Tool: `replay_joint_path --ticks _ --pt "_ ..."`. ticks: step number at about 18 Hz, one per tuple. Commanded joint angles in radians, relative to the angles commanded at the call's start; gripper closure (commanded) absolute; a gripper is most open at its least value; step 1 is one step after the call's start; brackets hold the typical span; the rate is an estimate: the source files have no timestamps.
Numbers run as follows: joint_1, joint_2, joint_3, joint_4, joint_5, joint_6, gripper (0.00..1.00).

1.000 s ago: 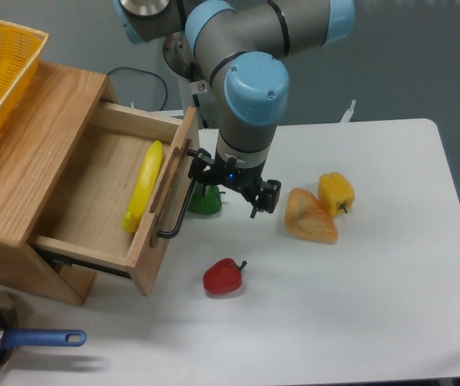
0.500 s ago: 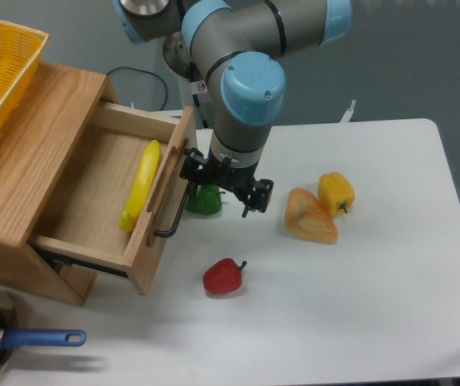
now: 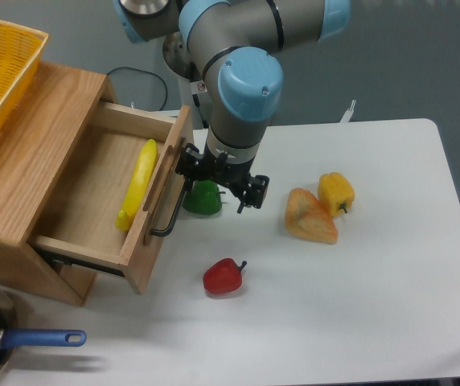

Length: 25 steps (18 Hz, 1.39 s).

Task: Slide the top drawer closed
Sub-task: 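Push the drawer front with the gripper, sliding the drawer into the cabinet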

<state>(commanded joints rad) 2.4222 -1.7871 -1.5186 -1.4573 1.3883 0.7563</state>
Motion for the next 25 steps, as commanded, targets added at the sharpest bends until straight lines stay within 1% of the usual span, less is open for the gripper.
replay_joint_path --ticks 18,25 --pt "-0.078 0.0 0.002 0.005 -0.015 -0.061 0.0" --pt "-0.104 0.009 -0.002 0.003 -0.015 -0.081 0.0"
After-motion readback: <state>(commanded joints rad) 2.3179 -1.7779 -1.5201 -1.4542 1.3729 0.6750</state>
